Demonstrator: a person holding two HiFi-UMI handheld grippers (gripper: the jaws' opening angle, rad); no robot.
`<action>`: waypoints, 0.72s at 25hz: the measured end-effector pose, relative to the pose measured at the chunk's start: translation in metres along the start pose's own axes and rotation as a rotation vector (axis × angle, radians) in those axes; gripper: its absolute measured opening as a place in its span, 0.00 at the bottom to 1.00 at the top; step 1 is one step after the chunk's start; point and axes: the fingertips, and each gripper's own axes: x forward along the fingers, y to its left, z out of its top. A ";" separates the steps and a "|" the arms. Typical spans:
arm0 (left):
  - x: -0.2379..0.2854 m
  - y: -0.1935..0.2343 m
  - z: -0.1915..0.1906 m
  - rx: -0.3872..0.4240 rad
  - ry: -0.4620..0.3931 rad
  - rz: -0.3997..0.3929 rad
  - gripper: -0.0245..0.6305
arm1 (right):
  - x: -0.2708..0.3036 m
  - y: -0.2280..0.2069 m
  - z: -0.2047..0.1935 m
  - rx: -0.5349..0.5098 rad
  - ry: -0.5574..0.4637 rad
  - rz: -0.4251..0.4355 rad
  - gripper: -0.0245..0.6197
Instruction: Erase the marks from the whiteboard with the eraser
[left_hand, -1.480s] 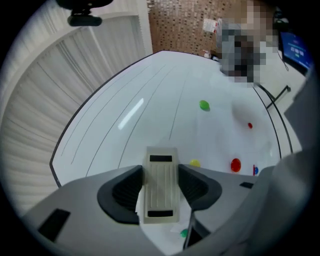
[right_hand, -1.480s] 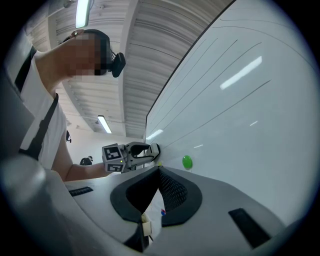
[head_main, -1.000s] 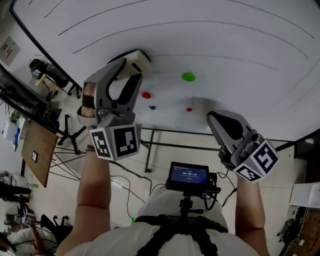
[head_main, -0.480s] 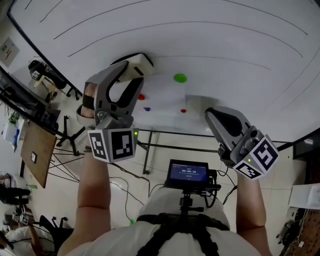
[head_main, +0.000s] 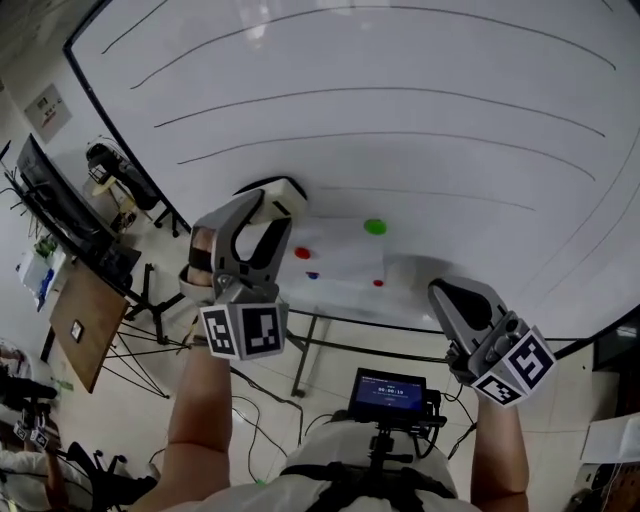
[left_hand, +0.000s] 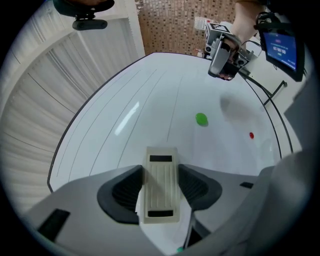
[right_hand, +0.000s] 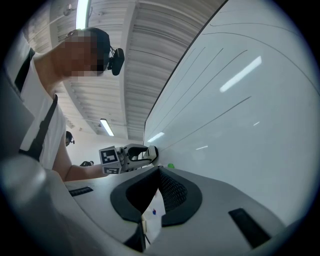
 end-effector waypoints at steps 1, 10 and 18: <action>0.000 0.001 0.003 0.003 -0.008 0.000 0.43 | -0.001 0.000 0.002 -0.004 -0.002 -0.003 0.06; 0.003 -0.006 0.058 0.059 -0.112 -0.010 0.43 | -0.016 -0.006 0.010 -0.012 -0.013 -0.040 0.06; 0.007 -0.015 0.083 0.069 -0.156 -0.031 0.43 | -0.025 -0.012 0.012 -0.004 -0.015 -0.056 0.06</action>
